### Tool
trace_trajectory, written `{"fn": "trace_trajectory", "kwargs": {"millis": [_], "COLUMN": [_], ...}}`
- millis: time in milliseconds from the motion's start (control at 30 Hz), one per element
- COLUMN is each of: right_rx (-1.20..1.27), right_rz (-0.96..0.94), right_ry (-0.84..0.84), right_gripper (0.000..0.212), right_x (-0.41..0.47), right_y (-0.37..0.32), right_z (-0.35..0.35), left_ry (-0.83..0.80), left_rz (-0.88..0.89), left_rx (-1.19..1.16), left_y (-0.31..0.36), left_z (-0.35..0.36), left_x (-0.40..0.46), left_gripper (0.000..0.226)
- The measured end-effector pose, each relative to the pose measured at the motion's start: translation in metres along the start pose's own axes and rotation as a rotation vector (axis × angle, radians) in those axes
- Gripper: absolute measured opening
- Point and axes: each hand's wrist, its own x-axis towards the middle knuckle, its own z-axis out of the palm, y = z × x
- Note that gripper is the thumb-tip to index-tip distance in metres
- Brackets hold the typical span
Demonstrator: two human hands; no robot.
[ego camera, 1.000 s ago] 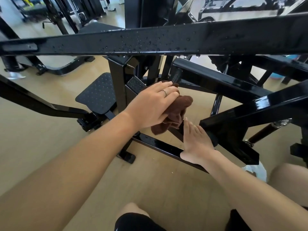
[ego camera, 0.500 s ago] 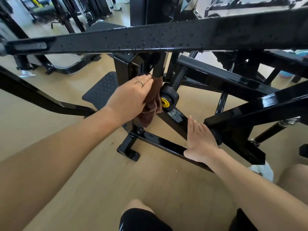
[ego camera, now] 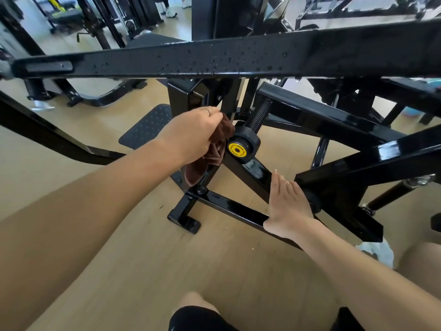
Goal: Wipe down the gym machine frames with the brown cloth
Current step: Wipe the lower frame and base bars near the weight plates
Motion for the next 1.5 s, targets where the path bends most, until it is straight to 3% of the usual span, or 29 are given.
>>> {"fn": "trace_trajectory", "kwargs": {"millis": [133, 367, 533, 667, 833, 1000, 1233, 1433, 1500], "right_rx": [0.01, 0.006, 0.014, 0.006, -0.018, -0.025, 0.046, 0.121, 0.192], "right_rz": [0.017, 0.012, 0.002, 0.014, 0.038, 0.041, 0.02, 0.018, 0.059], "right_ry": [-0.057, -0.049, -0.057, -0.059, -0.081, -0.098, -0.142, -0.15, -0.167], "right_gripper": [0.124, 0.122, 0.122, 0.125, 0.128, 0.128, 0.123, 0.117, 0.111], "right_x": [0.0, 0.0, 0.0, -0.001, 0.0, 0.001, 0.0, -0.002, -0.011], "right_y": [-0.005, -0.004, 0.001, -0.002, -0.008, -0.008, -0.004, 0.002, -0.007], "right_z": [-0.007, -0.006, -0.005, -0.005, -0.005, -0.007, -0.015, -0.018, -0.028], "left_ry": [-0.061, -0.052, 0.048, 0.219, 0.278, 0.179, 0.005, 0.256, 0.254], "left_rz": [-0.104, -0.122, -0.138, -0.131, -0.114, -0.162, -0.194, -0.221, -0.234], "left_rx": [0.021, 0.083, 0.007, -0.161, -0.127, -0.162, -0.046, -0.162, -0.194], "left_y": [0.011, 0.024, 0.025, 0.021, 0.02, 0.022, 0.026, 0.041, 0.043], "left_z": [-0.01, -0.004, 0.002, 0.017, 0.026, 0.012, 0.0, 0.011, 0.009], "left_x": [0.02, 0.049, 0.035, -0.007, -0.031, 0.011, 0.04, -0.008, -0.021], "left_gripper": [0.03, 0.032, 0.029, 0.04, 0.059, 0.026, 0.029, 0.028, 0.032]}}
